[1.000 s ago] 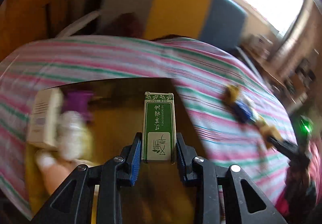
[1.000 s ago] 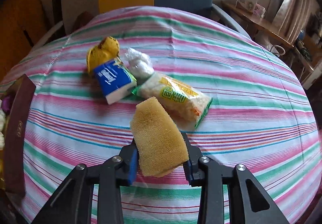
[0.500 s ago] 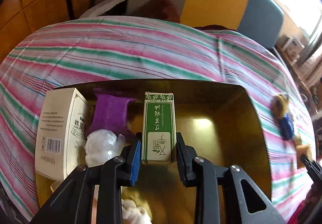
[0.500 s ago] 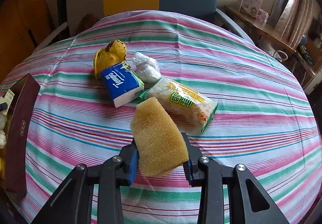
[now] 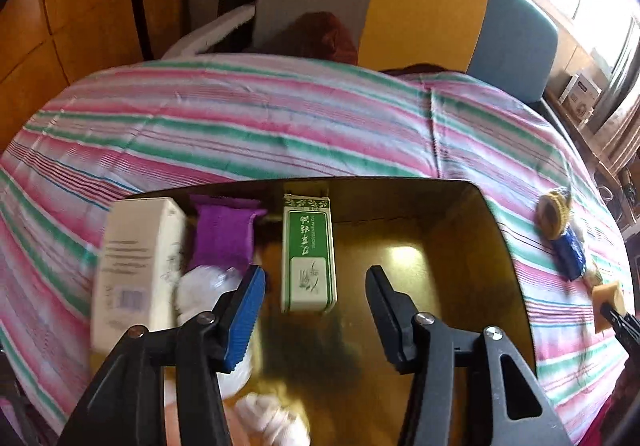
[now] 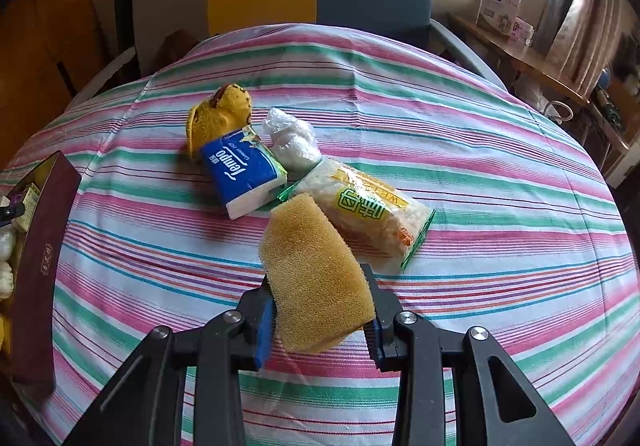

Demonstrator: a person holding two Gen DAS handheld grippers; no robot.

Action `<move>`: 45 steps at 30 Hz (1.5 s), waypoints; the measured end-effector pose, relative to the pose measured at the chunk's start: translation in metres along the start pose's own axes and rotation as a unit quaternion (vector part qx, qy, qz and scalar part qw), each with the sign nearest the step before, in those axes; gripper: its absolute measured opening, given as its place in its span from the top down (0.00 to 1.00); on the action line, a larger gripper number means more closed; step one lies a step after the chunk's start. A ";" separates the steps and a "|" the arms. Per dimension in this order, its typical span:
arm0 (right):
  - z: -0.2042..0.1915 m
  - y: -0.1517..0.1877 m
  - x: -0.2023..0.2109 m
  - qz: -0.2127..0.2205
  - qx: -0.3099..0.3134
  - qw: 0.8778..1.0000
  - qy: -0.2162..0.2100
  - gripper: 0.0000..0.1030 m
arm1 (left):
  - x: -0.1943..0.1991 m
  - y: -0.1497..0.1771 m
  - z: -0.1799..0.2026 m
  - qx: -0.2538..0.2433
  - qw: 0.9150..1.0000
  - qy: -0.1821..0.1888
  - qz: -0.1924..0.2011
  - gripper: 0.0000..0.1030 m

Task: Organize objects
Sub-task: 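Place the green box in the tray with the left tool while the right tool grasps the yellow sponge, then carry the yellow sponge into the tray and open the right tool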

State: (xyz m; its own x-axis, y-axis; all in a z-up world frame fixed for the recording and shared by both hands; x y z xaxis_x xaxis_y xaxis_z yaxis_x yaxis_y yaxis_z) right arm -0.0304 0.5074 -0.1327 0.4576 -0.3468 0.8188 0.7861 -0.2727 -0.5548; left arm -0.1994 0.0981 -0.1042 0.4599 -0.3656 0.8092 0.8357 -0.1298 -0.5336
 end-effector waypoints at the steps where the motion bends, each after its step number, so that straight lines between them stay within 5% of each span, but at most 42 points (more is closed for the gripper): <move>1: 0.000 0.000 0.000 0.002 -0.001 1.000 0.000 0.64 | 0.009 0.001 0.003 -0.004 1.000 -0.001 0.010 0.49; 6: 0.000 -0.002 0.004 0.011 -0.005 1.000 -0.007 0.64 | 0.058 0.026 0.019 -0.037 0.998 -0.004 0.050 0.49; 18: -0.058 -0.002 0.035 0.028 0.040 0.997 -0.051 0.64 | 0.098 0.080 0.018 -0.050 0.997 -0.002 0.054 0.49; 27: -0.192 -0.017 0.107 0.071 0.114 0.977 -0.165 0.64 | 0.106 0.087 -0.004 -0.024 0.998 -0.002 0.058 0.49; 34: -0.306 -0.012 0.127 0.058 0.170 0.956 -0.232 0.64 | 0.109 0.096 -0.035 0.011 0.998 -0.007 0.057 0.49; 45: -0.423 0.021 0.068 -0.036 0.222 0.950 -0.217 0.61 | 0.108 0.110 -0.082 0.068 0.996 -0.016 0.052 0.49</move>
State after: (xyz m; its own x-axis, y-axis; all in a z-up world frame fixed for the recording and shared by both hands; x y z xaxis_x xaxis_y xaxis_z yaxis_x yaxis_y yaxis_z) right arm -0.1588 0.0983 -0.1506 0.4494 0.0875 0.8890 0.8751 0.1569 -0.4578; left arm -0.0821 -0.0310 -0.0952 0.5529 -0.3416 0.7600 0.8154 0.0340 -0.5779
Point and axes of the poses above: each gripper's, at about its wrist camera, not at the fingertips, and x roughly against the way its jaws point, z to its right, y to its underside, the point moved 7 cm from there along -x, roughly the way its jaws point, and after that the axes turned 10 degrees about y, right-handed, at the moved point
